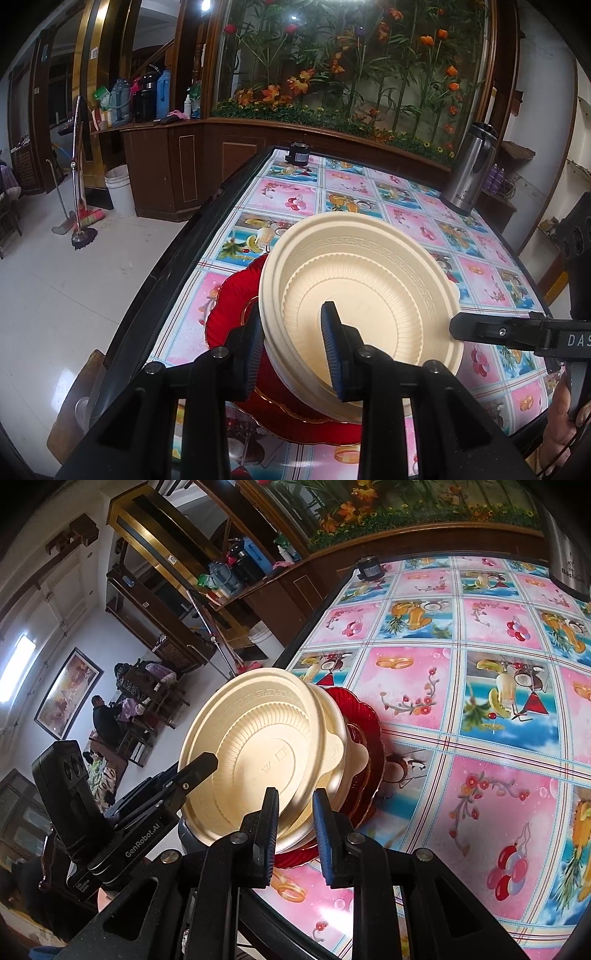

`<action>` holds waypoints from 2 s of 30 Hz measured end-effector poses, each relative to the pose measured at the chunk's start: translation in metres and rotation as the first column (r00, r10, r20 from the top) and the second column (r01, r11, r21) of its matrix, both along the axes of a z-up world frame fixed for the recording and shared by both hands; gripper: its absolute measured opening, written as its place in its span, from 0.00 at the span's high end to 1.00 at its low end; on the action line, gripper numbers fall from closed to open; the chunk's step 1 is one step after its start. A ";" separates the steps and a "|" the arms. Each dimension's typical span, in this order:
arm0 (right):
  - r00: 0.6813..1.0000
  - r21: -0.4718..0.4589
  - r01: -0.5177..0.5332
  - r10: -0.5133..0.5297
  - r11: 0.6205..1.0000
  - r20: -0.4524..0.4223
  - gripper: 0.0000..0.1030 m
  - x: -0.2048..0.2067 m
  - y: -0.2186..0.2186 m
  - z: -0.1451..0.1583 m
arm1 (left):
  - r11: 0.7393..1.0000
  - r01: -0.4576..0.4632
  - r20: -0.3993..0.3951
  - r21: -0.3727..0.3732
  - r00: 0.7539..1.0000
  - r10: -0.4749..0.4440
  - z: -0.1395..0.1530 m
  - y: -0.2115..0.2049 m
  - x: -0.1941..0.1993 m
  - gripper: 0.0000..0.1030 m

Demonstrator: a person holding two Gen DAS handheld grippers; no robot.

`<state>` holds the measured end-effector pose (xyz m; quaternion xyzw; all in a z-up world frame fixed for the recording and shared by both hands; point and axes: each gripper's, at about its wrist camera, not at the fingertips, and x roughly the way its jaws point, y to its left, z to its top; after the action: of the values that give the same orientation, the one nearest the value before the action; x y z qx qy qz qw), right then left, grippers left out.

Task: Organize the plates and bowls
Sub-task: 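Carry the cream bowl over the stacked plates and bowls with the left gripper, then lower the cream bowl into the white bowl and open the left gripper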

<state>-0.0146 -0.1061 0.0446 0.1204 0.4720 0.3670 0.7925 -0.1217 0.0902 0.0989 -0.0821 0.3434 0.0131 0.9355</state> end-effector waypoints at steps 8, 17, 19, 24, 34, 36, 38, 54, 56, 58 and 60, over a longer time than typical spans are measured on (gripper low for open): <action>1.000 -0.004 -0.005 0.005 1.000 -0.002 0.78 0.000 0.000 -0.001 | 1.000 0.001 0.000 -0.001 1.000 -0.001 0.000 0.001 0.000 0.71; 1.000 -0.006 -0.003 0.003 1.000 0.005 0.78 0.000 -0.001 0.002 | 1.000 -0.003 0.010 0.000 1.000 0.003 0.001 0.002 0.001 0.58; 1.000 -0.009 -0.002 0.002 1.000 0.010 0.78 0.000 -0.002 0.003 | 1.000 -0.003 0.011 0.000 1.000 0.003 0.002 0.002 0.002 0.58; 1.000 -0.003 -0.001 0.001 1.000 0.013 0.78 -0.001 -0.004 0.005 | 1.000 -0.003 0.011 0.000 1.000 0.003 0.002 0.002 0.001 0.58; 1.000 0.011 0.007 -0.007 1.000 0.011 0.78 -0.001 -0.011 0.006 | 1.000 -0.006 0.012 0.002 1.000 0.006 0.003 0.002 0.001 0.54; 1.000 0.014 0.009 -0.009 1.000 0.010 0.78 -0.002 -0.012 0.007 | 1.000 -0.007 0.014 0.004 1.000 0.007 0.004 0.001 0.001 0.51; 1.000 0.016 0.010 -0.010 1.000 0.011 0.78 -0.002 -0.013 0.007 | 1.000 -0.005 0.012 0.003 1.000 0.005 0.004 0.001 0.001 0.51; 1.000 0.033 0.028 -0.028 0.999 0.010 0.74 -0.002 -0.025 0.004 | 1.000 -0.006 0.013 0.001 1.000 0.006 0.004 0.001 0.000 0.48; 0.999 0.034 0.032 -0.032 0.999 0.010 0.73 -0.002 -0.027 0.003 | 1.000 -0.008 0.016 -0.001 1.000 0.008 0.005 0.001 0.000 0.46; 0.999 0.039 0.037 -0.038 0.999 0.009 0.72 -0.003 -0.030 0.003 | 1.000 -0.012 0.022 -0.005 1.000 0.012 0.009 0.001 -0.002 0.45; 0.999 0.042 0.044 -0.044 0.998 0.008 0.72 -0.003 -0.032 0.003 | 1.000 -0.015 0.026 -0.005 1.000 0.015 0.012 0.001 -0.003 0.45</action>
<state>-0.0172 -0.1382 0.0477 0.1455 0.4580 0.3597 0.7998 -0.1245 0.0916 0.1105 -0.0872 0.3307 0.0183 0.9395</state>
